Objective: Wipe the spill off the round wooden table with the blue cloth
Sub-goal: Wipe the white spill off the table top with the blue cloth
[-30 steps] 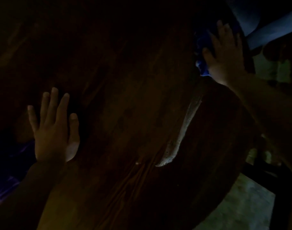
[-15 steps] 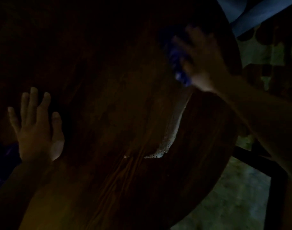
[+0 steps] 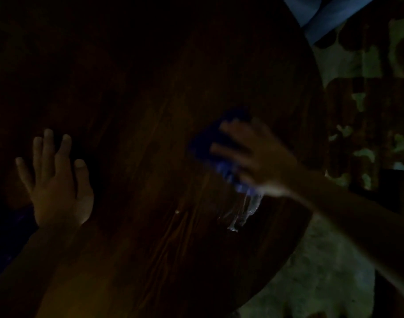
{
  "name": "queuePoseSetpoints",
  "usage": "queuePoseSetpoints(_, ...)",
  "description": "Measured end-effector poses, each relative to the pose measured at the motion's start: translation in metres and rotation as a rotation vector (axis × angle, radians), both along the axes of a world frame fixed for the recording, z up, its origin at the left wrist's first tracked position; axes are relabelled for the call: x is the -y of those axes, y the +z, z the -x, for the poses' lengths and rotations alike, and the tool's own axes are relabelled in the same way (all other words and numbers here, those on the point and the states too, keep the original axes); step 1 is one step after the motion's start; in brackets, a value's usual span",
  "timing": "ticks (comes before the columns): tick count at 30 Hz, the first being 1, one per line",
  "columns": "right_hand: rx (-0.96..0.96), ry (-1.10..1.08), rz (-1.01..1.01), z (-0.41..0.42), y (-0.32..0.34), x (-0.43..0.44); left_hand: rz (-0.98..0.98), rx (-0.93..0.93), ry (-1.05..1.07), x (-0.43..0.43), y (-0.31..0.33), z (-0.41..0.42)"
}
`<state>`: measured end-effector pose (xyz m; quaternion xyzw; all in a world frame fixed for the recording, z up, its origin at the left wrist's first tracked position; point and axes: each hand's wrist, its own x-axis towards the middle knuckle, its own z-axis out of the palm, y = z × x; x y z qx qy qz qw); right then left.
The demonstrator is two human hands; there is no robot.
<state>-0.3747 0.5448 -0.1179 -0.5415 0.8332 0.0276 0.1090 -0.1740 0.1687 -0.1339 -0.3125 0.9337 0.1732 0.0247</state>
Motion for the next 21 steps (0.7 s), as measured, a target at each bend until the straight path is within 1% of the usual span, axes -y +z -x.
queuePoseSetpoints(2,-0.054,-0.440,0.015,0.055,0.000,-0.012,0.029,0.005,-0.012,-0.005,0.007,0.003)
queuePoseSetpoints(4,-0.030,-0.836,0.041,0.076,0.004,-0.013,0.044,-0.006,-0.018,-0.006,0.010,0.003)
queuePoseSetpoints(5,-0.031,-0.957,0.052,0.072,0.004,-0.003,0.045,-0.009,-0.023,-0.006,0.010,0.001)
queuePoseSetpoints(6,-0.043,-1.008,0.049,0.060,0.005,0.013,0.043,-0.012,-0.029,-0.004,0.009,0.000)
queuePoseSetpoints(7,-0.058,-0.975,0.043,0.040,0.008,0.032,0.047,-0.011,-0.036,-0.003,0.007,0.000)
queuePoseSetpoints(8,-0.061,-0.858,0.044,0.013,0.009,0.052,0.054,-0.009,-0.035,-0.001,0.006,0.000)
queuePoseSetpoints(10,0.002,-0.487,0.078,-0.053,0.011,0.085,0.067,-0.011,-0.035,0.000,0.002,0.000)
queuePoseSetpoints(12,0.126,-0.068,0.071,-0.121,0.015,0.103,0.058,-0.020,-0.033,-0.001,0.001,-0.001)
queuePoseSetpoints(14,0.185,0.275,0.046,-0.154,0.015,0.102,0.046,-0.017,-0.022,-0.001,0.004,0.000)
queuePoseSetpoints(15,0.194,0.375,0.050,-0.148,0.013,0.097,0.052,-0.010,-0.022,-0.002,0.006,0.001)
queuePoseSetpoints(16,0.187,0.406,0.050,-0.132,0.011,0.090,0.065,-0.002,-0.030,-0.003,0.008,0.001)
queuePoseSetpoints(17,0.147,0.374,0.042,-0.108,0.009,0.085,0.077,0.005,-0.041,-0.005,0.009,0.002)
queuePoseSetpoints(18,0.086,0.269,0.035,-0.078,0.007,0.083,0.087,0.005,-0.054,-0.006,0.010,0.003)
queuePoseSetpoints(20,-0.017,-0.089,0.034,-0.013,0.006,0.083,0.098,-0.007,-0.064,-0.006,0.011,0.004)
queuePoseSetpoints(21,-0.016,-0.299,0.044,0.012,0.008,0.088,0.100,-0.010,-0.063,-0.005,0.010,0.002)
